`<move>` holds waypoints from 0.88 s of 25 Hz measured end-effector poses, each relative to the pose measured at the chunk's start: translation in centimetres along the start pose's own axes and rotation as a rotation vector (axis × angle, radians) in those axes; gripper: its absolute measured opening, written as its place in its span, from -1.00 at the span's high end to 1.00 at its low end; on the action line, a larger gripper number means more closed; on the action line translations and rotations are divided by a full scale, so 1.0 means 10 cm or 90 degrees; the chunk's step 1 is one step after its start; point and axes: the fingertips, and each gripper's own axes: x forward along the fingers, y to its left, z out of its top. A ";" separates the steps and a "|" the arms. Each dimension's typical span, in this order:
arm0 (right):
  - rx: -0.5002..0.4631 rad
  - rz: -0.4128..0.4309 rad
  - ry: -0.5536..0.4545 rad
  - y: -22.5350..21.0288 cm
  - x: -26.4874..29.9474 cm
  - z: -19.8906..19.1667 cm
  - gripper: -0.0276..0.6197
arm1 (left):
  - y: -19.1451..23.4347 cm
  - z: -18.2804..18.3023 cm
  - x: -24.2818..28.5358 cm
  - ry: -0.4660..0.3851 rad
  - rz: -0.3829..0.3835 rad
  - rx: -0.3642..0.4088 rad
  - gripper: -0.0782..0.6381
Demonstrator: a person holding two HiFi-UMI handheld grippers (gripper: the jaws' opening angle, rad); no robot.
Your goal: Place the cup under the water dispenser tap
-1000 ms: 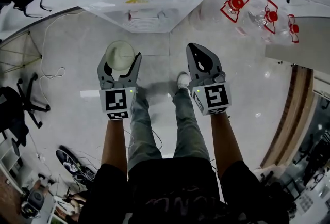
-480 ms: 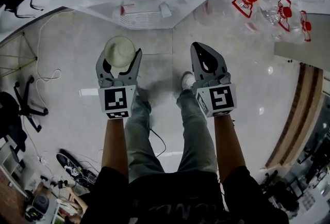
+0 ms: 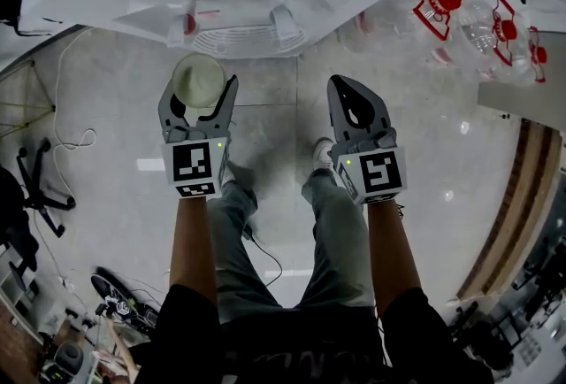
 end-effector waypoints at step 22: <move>0.004 -0.019 -0.002 -0.47 0.50 -0.52 0.87 | 0.11 -0.33 0.87 0.011 0.002 -0.016 -0.17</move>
